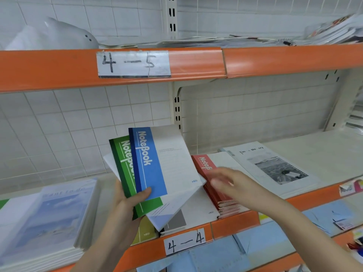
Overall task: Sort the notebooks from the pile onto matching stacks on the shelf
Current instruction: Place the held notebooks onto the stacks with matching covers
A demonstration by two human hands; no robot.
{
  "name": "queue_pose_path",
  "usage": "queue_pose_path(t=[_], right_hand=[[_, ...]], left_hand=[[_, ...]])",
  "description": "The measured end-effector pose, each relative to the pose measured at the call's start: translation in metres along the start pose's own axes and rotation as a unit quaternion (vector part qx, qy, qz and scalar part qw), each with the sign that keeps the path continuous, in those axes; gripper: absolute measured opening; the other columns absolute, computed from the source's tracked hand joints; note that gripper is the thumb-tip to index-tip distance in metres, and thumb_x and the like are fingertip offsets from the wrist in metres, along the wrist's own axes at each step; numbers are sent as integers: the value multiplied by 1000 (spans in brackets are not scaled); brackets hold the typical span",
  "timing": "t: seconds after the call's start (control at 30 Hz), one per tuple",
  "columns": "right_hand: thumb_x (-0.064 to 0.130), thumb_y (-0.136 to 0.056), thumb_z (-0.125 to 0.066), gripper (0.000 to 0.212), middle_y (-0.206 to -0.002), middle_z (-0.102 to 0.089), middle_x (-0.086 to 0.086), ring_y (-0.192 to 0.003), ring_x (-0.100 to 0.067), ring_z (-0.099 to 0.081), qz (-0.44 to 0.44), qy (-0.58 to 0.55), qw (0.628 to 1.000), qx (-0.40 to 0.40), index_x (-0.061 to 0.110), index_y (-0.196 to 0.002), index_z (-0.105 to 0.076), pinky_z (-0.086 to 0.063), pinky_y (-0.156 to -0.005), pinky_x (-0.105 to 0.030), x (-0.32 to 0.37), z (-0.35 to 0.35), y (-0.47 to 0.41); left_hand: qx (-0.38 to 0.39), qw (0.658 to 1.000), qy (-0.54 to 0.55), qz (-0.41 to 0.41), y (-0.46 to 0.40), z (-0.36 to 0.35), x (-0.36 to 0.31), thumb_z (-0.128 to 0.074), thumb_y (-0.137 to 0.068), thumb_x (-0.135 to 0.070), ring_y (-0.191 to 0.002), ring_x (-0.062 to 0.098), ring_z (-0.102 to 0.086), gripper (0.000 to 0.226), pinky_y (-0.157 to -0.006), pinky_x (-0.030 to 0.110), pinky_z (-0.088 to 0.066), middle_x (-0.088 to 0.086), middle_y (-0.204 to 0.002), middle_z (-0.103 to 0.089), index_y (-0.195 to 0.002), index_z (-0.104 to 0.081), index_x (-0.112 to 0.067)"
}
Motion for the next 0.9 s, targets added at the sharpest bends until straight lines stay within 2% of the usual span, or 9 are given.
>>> queue_pose_path(t=[0.07,0.13,0.2,0.3,0.37,0.53,0.67,0.8,0.9], right_hand=[[49,-89,-48,38,-113,-57,25,-102,15,-52,0,-83,996,-44,34,-124,-50,-40,-94,-13,21,-9,-6],[31,-94,-54,11,-86,-66,24,-80,15,-59,1,-130,990,-51,35,-104,-55,-43,-73,-5,36,-21,-18],[18,-90,-62,16,-75,-69,19,-71,8,-63,-2,-162,984,-75,33,-94,-58,-48,-67,-9,43,-32,-27],[15,-88,-65,17,-91,-72,2,-86,-13,-69,-34,-227,968,-102,28,-97,-60,-54,-84,-34,49,-44,-38],[12,-90,-61,11,-97,-70,-8,-89,-20,-68,-54,-251,958,-125,21,-97,-59,-53,-84,-40,52,-51,-47],[14,-95,-51,13,-107,-65,-8,-87,-16,-61,-102,-265,941,-186,11,-108,-55,-46,-67,-29,58,-70,-67],[5,-97,-46,22,-105,-64,-6,-84,-17,-62,-133,-371,908,-142,12,-116,-53,-49,-67,-30,77,-102,-78],[5,-97,-46,23,-102,-64,-3,-88,-16,-63,-135,-421,892,-95,14,-117,-52,-46,-61,-28,109,-145,-91],[4,-97,-45,24,-105,-63,-5,-92,-18,-62,-127,-423,894,-69,14,-117,-53,-47,-59,-28,141,-182,-103]], left_hand=[[-13,1000,1,-6,3,-5,1,-66,-72,-2,-97,27,-70,63,-77,44,-56,3,-112,-70,-129,-49,-22],[-31,999,1,-12,5,-10,-1,-68,-69,-4,-92,28,-71,63,-66,40,-59,5,-109,-71,-127,-47,-18],[-50,998,10,-24,7,-10,-6,-65,-78,-10,-87,24,-72,48,-60,37,-59,3,-107,-72,-121,-48,-18],[-75,997,16,-26,7,0,-16,-52,-94,-23,-84,19,-72,19,-54,30,-58,-1,-105,-73,-113,-51,-23],[-90,995,11,-33,7,15,-22,-51,-96,-23,-83,16,-72,15,-53,28,-56,-2,-105,-72,-111,-53,-25],[-162,984,7,-73,12,77,-43,-53,-96,-20,-86,13,-71,15,-56,28,-57,-5,-104,-72,-106,-57,-29],[-231,967,28,-107,24,145,-69,-52,-97,-24,-94,13,-69,20,-60,30,-59,-7,-108,-71,-115,-57,-31],[-297,946,39,-127,43,214,-103,-51,-98,-27,-82,9,-71,15,-55,28,-59,-4,-105,-71,-110,-59,-31],[-327,934,61,-129,63,262,-125,-52,-96,-30,-77,12,-72,33,-59,36,-60,0,-104,-73,-128,-56,-23]])
Point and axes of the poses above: each hand's wrist, its own y-axis away from the middle knuckle, its own z-axis out of the back of the hand, x = y × z, the point moved 1 cm from there along -y, towards the middle knuckle
